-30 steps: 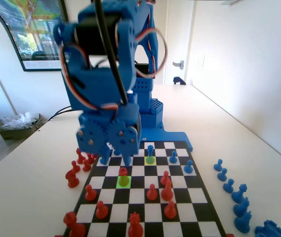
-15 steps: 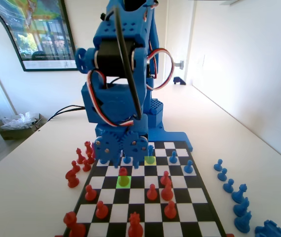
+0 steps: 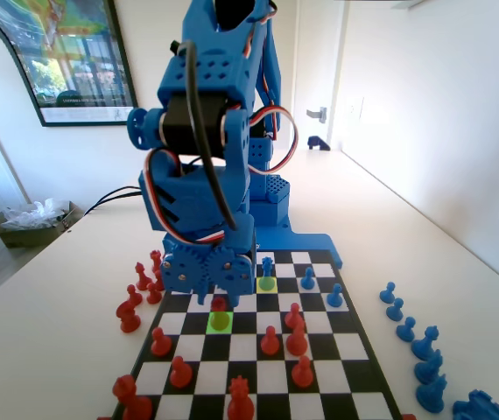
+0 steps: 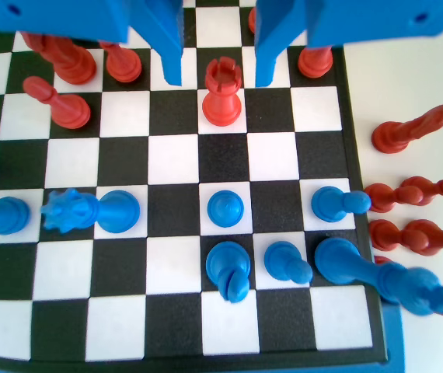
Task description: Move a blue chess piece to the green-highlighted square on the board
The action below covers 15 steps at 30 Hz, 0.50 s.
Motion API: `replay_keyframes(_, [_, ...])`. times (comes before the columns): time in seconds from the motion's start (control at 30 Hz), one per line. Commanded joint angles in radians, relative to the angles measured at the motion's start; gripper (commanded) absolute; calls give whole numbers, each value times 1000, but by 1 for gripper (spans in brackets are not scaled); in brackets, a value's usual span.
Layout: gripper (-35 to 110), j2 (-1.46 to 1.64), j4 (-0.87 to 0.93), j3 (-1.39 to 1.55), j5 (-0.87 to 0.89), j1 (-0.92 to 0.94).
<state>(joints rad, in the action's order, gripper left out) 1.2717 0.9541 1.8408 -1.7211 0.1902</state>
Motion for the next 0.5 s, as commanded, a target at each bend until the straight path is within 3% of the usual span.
replay_keyframes(0.0, [13, 20, -6, 6, -9, 18])
replay_keyframes(0.47, [13, -11, -67, 38, -14, 18])
